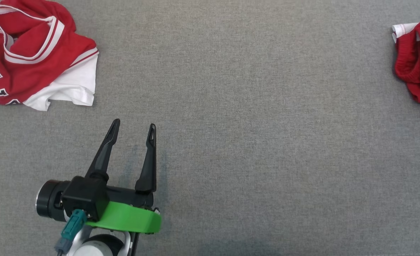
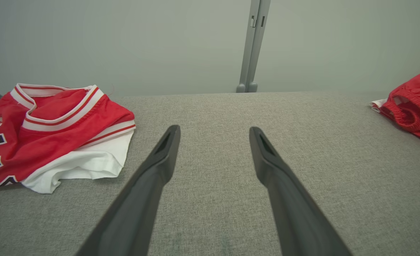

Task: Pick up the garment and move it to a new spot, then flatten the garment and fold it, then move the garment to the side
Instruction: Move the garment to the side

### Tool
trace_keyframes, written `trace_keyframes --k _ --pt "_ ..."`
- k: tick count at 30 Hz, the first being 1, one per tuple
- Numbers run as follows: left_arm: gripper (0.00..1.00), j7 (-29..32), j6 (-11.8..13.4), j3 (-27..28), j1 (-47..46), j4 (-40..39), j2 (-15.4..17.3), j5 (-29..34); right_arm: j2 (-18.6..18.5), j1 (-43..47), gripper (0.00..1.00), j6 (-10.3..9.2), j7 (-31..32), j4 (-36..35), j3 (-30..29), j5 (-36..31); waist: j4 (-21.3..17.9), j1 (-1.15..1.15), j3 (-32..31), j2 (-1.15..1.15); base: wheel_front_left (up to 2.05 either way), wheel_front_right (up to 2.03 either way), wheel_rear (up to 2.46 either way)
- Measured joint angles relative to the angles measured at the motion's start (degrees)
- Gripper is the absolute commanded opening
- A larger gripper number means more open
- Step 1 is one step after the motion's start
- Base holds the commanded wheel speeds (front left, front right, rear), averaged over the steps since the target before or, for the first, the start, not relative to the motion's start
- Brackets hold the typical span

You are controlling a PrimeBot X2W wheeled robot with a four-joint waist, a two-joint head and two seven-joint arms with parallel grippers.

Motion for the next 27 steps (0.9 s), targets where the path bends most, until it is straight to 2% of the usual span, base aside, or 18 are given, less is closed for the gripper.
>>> trace_keyframes --k 5,6,8,9,10,11,12,15,27 --pt "1.0 0.74 0.0 -0.08 -0.73 -0.73 0.12 0.16 -0.16 -0.25 0.0 -1.48 -0.57 1.1 0.27 -0.8 0.45 0.0 1.29 0.0 0.0 0.0 0.0" --pt "1.0 0.77 0.0 -0.09 -0.8 -0.91 0.12 0.43 -0.15 -0.26 0.07 -1.93 -0.64 1.37 0.29 -0.83 0.56 0.0 1.58 0.0 0.0 0.0 0.0" --pt "1.0 1.0 0.0 -0.08 -0.82 -1.18 0.12 0.6 -0.03 -0.35 0.4 -2.88 -1.51 2.01 0.25 -0.88 0.74 0.0 2.13 0.0 0.0 0.0 0.0" --pt "1.0 1.0 0.0 -0.08 -0.85 -1.16 0.12 0.6 0.07 -0.35 0.4 -3.27 -1.57 2.46 0.29 -0.89 0.82 0.0 2.35 0.0 0.0 0.0 0.0" --pt "1.0 1.0 0.0 -0.07 -0.88 -1.16 0.12 0.6 0.16 -0.34 0.56 -3.49 -1.57 2.92 0.37 -1.01 0.9 0.0 2.51 0.0 0.0 0.0 0.0" --pt "1.0 1.19 0.0 -0.05 -0.96 -1.18 0.11 0.69 0.44 -0.3 0.8 -3.93 -1.59 3.53 0.38 -1.18 0.98 0.0 2.69 0.0 0.0 0.0 0.0" --pt "1.0 1.2 0.0 -0.03 -1.01 -1.18 0.11 0.89 0.53 -0.28 0.93 -4.02 -1.68 3.86 0.35 -1.16 0.99 0.0 2.74 0.0 0.0 0.0 0.0" --pt "1.0 1.43 0.0 -0.01 -1.04 -1.2 0.11 1.02 0.65 0.06 1.0 -4.49 -2.0 4.89 0.3 -1.16 0.93 0.0 2.82 0.0 0.0 0.0 0.0" --pt "1.0 1.72 0.0 0.78 -1.05 -0.3 0.08 0.93 3.79 0.41 1.0 -5.47 -5.38 5.95 0.1 -1.04 -0.41 0.0 1.59 0.0 0.0 0.0 0.0"
